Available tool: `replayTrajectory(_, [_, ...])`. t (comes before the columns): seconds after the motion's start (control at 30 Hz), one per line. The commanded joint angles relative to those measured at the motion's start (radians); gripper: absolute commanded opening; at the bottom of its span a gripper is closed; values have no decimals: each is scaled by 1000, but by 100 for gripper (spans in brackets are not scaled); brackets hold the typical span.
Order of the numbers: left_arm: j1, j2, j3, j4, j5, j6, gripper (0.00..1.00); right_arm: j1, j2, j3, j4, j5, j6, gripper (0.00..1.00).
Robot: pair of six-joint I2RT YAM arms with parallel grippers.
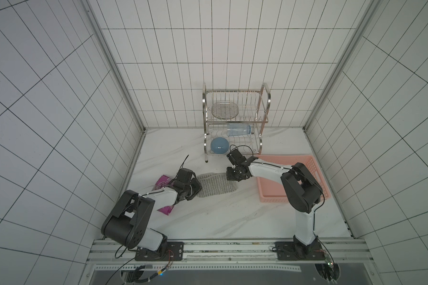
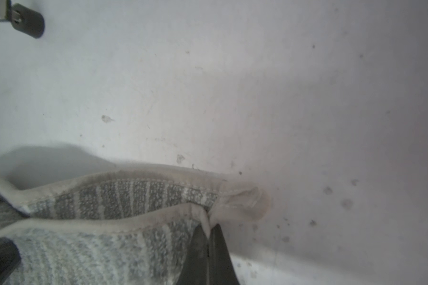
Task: Fold the square dishcloth
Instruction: Fold the cleaning item at the center of the board.
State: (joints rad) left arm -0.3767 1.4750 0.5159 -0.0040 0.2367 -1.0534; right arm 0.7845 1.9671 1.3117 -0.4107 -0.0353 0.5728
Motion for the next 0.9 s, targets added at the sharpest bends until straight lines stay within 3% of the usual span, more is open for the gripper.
replayTrajectory(0.0, [-3,32,4,-69,-21,20,0,18,-78,5,-92,124,-10,0])
replayTrajectory(0.37, [-94,70,66,-29,5,-3,0,63,-138,87,-248,257,-5,0])
replayTrajectory(0.6, [-98,47,53,93,78,-57,0,111,-59,207,-388,302,6,0])
replayTrajectory(0.87, [-79,71,48,118,120,-57,0,162,12,326,-436,276,5,0])
